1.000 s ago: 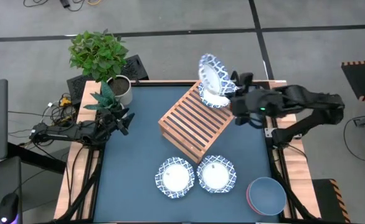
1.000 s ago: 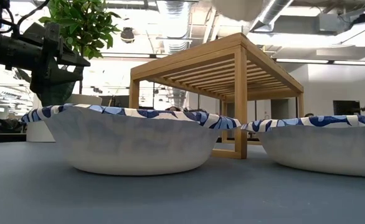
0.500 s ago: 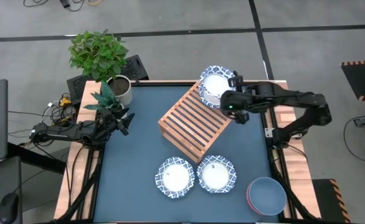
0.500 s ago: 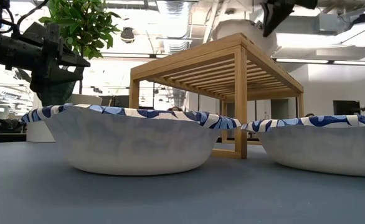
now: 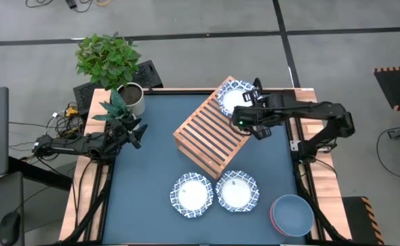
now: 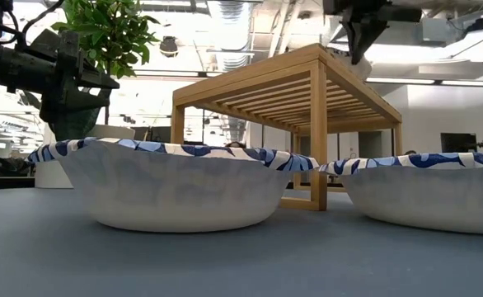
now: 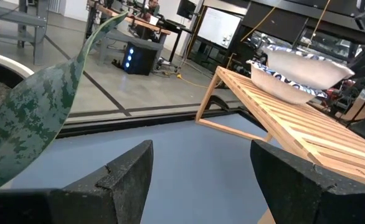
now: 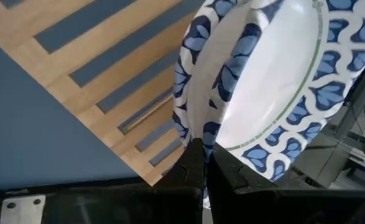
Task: Place and stack bowls onto a shelf
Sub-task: Stack the right white and blue patterned bowl on top of the other white and blue patterned bowl on the shelf
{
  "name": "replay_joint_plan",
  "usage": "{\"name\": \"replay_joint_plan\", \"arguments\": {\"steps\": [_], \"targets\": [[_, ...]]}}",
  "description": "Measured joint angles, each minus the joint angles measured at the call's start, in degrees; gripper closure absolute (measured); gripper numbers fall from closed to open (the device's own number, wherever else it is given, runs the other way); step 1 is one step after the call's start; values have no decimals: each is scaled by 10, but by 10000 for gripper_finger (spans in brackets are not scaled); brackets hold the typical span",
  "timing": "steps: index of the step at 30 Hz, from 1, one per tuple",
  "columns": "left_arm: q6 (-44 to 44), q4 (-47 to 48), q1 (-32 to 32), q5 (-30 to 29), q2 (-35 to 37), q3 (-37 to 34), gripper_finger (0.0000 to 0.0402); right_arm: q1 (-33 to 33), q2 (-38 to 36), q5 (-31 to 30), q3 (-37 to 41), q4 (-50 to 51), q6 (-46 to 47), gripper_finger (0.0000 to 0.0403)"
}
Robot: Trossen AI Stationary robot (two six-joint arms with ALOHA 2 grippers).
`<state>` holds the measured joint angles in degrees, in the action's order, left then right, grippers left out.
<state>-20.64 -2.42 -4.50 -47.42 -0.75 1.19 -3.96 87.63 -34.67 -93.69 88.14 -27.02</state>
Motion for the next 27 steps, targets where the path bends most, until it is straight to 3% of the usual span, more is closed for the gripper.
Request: {"name": "replay_joint_plan", "arguments": {"steps": [10,27], "targets": [[0,0,0,0,0,0,148,-45,10,1,0,0,-2,377],[-1,0,0,0,0,0,148,-56,11,35,0,-5,22,356]]}}
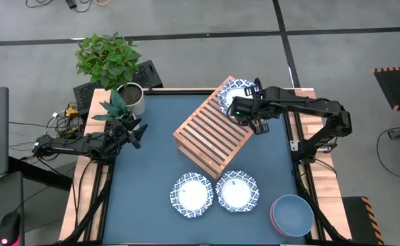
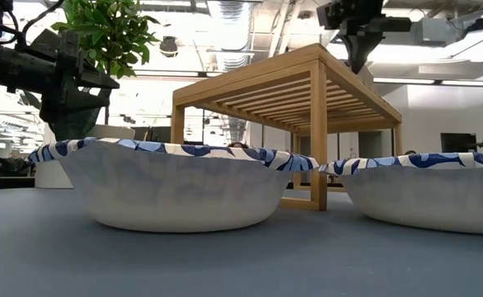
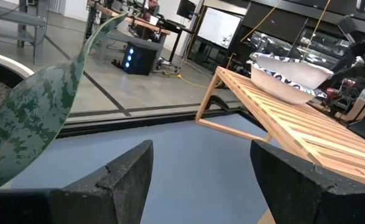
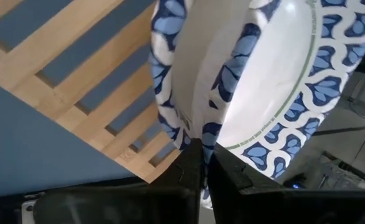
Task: Place and stack bowls onto a shelf
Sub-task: Stack the right white and blue patterned bowl on top of the other white and blue patterned bowl on the shelf
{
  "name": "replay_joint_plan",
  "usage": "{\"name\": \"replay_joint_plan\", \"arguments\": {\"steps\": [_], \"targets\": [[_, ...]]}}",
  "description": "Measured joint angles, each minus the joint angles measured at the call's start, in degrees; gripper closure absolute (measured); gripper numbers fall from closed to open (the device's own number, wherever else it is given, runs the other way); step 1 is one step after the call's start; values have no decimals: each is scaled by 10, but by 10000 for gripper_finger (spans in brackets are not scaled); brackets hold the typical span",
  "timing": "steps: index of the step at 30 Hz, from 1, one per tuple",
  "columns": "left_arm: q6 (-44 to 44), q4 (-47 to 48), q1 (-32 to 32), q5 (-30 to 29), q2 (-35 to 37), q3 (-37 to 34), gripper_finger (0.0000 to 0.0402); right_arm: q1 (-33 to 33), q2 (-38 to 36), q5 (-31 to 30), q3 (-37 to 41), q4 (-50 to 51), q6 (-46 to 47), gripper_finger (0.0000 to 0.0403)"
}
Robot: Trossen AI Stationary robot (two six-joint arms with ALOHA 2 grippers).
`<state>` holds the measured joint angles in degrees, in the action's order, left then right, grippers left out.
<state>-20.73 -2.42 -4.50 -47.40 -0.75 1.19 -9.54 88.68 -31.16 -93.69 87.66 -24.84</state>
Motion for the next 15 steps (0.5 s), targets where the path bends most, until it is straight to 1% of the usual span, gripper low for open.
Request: {"name": "replay_joint_plan", "arguments": {"steps": [8,15], "targets": [[1,0,0,0,0,0,148,-1,0,0,0,-13,9,328],[3,0,0,0,0,0,148,-1,-6,-1,0,-43,10,276]]}}
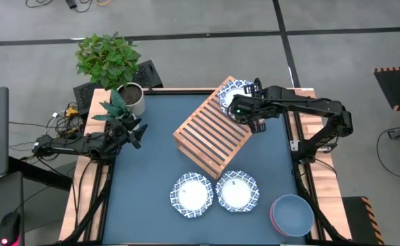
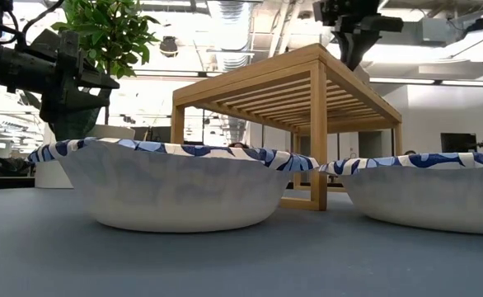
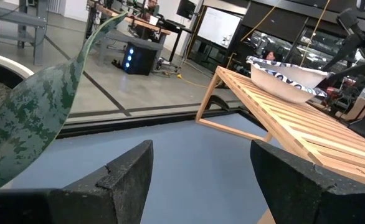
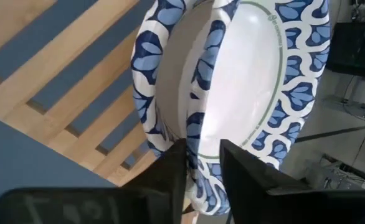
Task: Place and stack bowls onto a shelf
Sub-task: Stack the right white and blue patterned bowl on top of the other white and blue patterned bowl on the shelf
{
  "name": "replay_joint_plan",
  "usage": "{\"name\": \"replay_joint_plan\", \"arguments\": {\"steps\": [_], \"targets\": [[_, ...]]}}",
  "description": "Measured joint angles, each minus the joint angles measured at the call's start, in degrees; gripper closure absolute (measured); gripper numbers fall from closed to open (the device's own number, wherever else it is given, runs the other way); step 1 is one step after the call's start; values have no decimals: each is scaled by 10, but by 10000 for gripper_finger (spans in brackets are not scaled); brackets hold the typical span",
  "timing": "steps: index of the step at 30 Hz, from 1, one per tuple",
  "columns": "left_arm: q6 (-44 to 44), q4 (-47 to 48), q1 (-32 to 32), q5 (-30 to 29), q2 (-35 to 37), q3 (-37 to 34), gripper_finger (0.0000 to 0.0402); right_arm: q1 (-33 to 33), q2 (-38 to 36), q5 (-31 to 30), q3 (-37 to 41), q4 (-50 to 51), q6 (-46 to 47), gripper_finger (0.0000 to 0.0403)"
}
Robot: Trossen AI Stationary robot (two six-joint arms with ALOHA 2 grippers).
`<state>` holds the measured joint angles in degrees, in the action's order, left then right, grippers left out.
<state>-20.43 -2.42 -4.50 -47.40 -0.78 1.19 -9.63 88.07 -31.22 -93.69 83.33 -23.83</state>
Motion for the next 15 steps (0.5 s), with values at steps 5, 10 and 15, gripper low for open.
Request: {"name": "replay_joint_plan", "arguments": {"steps": [5,10,15], "targets": [[0,0,0,0,0,0,148,0,-5,1,0,-1,1,230],[1,0,0,0,0,0,148,4,-12,1,0,-2,21,197],[1,0,0,0,0,0,148,18,-19,2,0,-1,46,184]]}}
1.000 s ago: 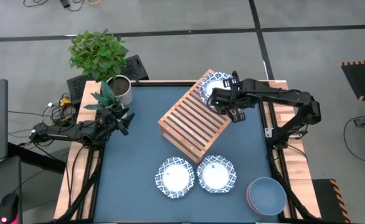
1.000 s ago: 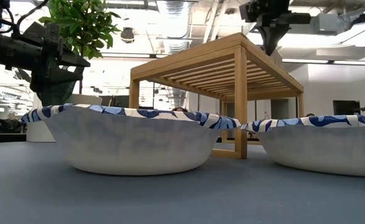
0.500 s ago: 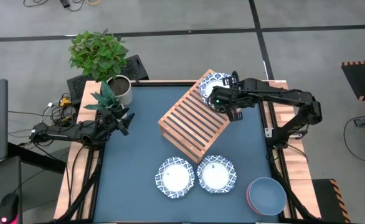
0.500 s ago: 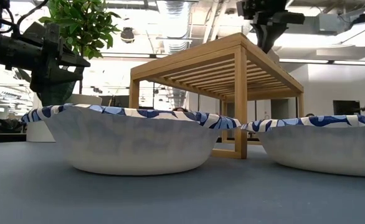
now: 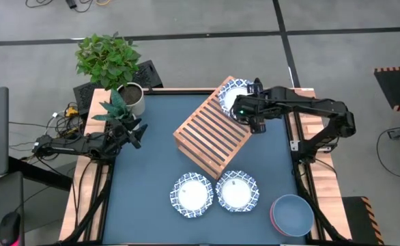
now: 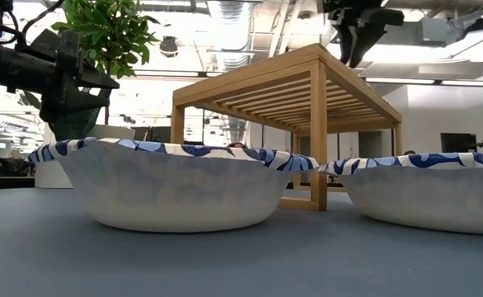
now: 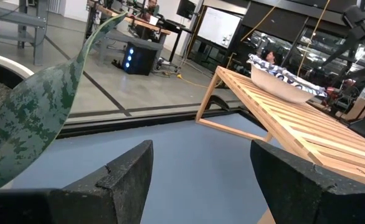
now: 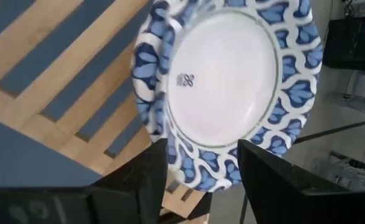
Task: Place and stack bowls onto a shelf
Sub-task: Stack the right white and blue patterned bowl on top of the other white and blue patterned bowl on the shelf
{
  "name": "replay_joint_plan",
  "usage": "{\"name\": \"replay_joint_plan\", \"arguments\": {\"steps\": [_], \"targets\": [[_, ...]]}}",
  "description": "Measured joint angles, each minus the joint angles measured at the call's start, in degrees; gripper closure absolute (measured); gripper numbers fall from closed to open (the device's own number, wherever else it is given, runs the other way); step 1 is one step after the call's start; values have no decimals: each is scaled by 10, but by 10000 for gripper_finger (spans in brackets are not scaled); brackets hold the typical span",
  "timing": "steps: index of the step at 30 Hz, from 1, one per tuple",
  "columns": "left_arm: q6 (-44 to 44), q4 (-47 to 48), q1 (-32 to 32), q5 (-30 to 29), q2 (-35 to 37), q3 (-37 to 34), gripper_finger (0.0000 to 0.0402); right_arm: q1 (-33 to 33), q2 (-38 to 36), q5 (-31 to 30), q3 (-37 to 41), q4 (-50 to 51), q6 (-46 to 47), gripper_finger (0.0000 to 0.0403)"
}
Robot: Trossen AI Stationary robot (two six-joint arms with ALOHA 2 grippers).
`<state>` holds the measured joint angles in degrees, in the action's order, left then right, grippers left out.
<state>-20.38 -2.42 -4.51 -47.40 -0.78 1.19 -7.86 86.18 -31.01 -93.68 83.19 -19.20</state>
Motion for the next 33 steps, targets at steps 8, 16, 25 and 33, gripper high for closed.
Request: {"name": "replay_joint_plan", "arguments": {"steps": [8,16,25,33], "targets": [[-1,0,0,0,0,0,148,43,-15,66,0,-8,57,188],[-1,0,0,0,0,0,148,104,-18,214,0,-6,293,193],[-2,0,0,0,0,0,148,228,-14,238,58,-9,592,194],[1,0,0,0,0,0,148,330,-16,246,176,-80,823,194]]}}
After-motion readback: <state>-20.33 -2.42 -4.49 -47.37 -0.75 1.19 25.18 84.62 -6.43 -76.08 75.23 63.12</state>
